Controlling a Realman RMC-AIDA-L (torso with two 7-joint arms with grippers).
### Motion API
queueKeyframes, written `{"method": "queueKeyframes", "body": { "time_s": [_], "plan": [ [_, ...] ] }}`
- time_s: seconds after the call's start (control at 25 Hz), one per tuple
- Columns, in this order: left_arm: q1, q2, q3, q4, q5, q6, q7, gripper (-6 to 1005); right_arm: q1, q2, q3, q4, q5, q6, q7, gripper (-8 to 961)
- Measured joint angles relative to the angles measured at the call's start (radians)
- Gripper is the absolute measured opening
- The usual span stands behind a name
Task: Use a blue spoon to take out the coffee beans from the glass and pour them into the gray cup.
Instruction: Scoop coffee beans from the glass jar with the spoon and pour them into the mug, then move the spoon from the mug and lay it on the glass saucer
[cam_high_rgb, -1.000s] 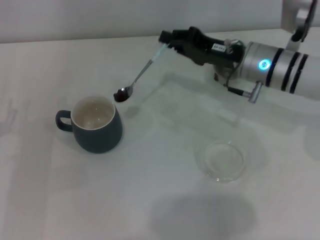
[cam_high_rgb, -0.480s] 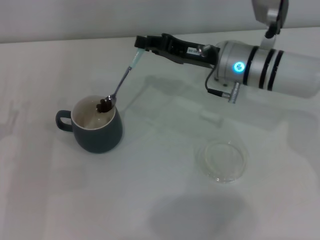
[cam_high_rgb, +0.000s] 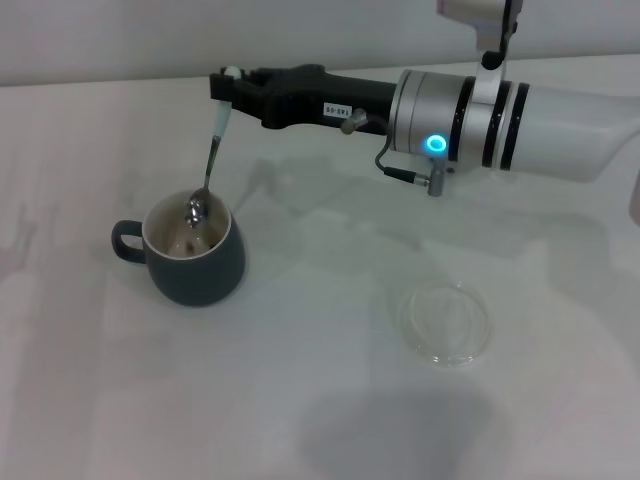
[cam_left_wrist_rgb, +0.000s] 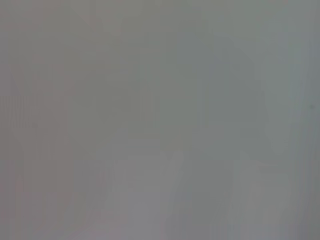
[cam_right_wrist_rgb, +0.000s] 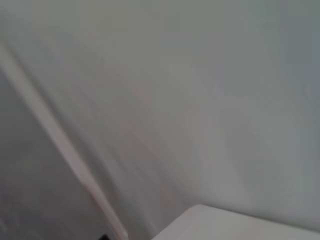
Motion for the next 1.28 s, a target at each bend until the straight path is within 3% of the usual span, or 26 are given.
{"method": "queueKeyframes", "body": {
  "time_s": [0.28, 0.48, 0.6, 0.64, 0.68, 0.8, 0.96, 1.08, 1.28],
  "plan": [
    [0.0, 0.0, -0.003, 0.001, -0.003, 0.0, -0.003, 893, -0.08, -0.004, 0.016, -0.096, 0.018, 0.03, -0.141, 146],
    [-0.006, 0.0, -0.006, 0.001, -0.006, 0.0, -0.001, 892, -0.12, -0.042, 0.229, -0.026, 0.013, 0.267, -0.039, 146],
    [-0.009, 0.001, -0.006, 0.001, -0.006, 0.0, -0.001, 892, -0.124, -0.107, 0.336, 0.071, -0.004, 0.407, 0.028, 147],
    [-0.012, 0.002, -0.006, 0.001, -0.006, 0.0, 0.0, 892, -0.125, -0.158, 0.356, 0.136, -0.016, 0.45, 0.078, 147],
    [-0.013, 0.002, -0.006, 0.001, -0.006, 0.0, 0.0, 892, -0.125, -0.158, 0.356, 0.136, -0.016, 0.45, 0.078, 147],
    [-0.022, 0.003, -0.006, 0.0, -0.008, 0.0, 0.002, 892, -0.125, -0.234, 0.36, 0.233, -0.07, 0.463, 0.178, 147],
    [-0.032, 0.004, -0.008, -0.009, -0.018, -0.002, 0.001, 893, -0.135, -0.301, 0.362, 0.27, -0.23, 0.474, 0.23, 147],
    [-0.036, 0.004, -0.008, -0.019, -0.023, -0.003, 0.0, 893, -0.156, -0.31, 0.364, 0.271, -0.278, 0.479, 0.226, 147],
    [-0.043, 0.005, -0.008, -0.023, -0.023, -0.003, 0.001, 893, -0.188, -0.301, 0.364, 0.274, -0.311, 0.44, 0.227, 146]
  ]
}}
